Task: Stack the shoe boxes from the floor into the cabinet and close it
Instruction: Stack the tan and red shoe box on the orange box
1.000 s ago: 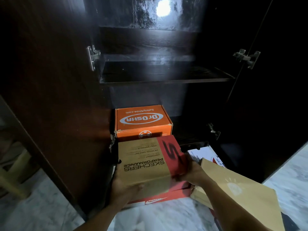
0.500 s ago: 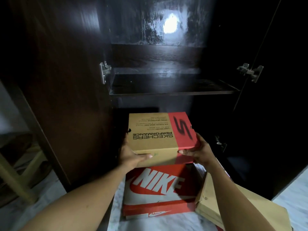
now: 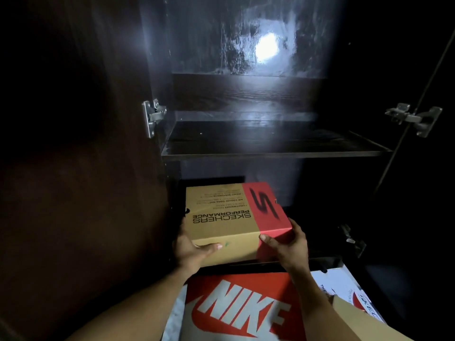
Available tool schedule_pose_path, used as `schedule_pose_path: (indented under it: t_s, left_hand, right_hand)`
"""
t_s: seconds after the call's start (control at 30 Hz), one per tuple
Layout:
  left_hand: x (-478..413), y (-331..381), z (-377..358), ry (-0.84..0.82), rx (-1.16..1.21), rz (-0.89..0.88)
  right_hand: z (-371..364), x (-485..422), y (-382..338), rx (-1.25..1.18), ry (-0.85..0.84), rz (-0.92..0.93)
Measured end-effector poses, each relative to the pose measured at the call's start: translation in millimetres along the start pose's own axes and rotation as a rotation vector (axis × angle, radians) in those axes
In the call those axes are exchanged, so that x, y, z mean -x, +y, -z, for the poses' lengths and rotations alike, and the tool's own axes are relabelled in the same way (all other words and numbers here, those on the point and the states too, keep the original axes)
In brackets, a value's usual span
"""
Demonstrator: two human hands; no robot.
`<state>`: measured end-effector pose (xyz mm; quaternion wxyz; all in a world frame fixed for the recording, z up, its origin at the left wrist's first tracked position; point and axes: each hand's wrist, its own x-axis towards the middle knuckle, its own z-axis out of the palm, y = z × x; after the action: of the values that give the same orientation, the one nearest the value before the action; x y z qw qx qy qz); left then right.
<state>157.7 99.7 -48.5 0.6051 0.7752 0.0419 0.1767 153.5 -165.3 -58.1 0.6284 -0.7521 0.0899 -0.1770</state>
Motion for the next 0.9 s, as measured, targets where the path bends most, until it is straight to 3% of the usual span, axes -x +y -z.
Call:
schedule_pose_path:
  t_s: [0.13, 0.37, 0.67, 0.9]
  left_hand:
    - [-5.1, -10.3, -6.6, 0.034, 0.02, -0.032]
    - [-13.4, -14.1, -23.1, 0.174, 0.036, -0.092]
    - [-36.6, -13.8, -56.3, 0.459, -0.131, 0.056]
    - [-35.8, -30.0, -65.1, 0.383, -0.234, -0.021]
  right_hand:
    - [-20.3, -2.3, 3.2, -0.009, 0.101, 0.019]
    - [-44.1, -9.3, -6.4, -0.013, 0.132, 0.06]
    - [-76.1, -31.1, -8.4, 0.079, 0.22, 0.046]
    - [-87.2, -30.4, -2.5, 0.091, 0.226, 0.062]
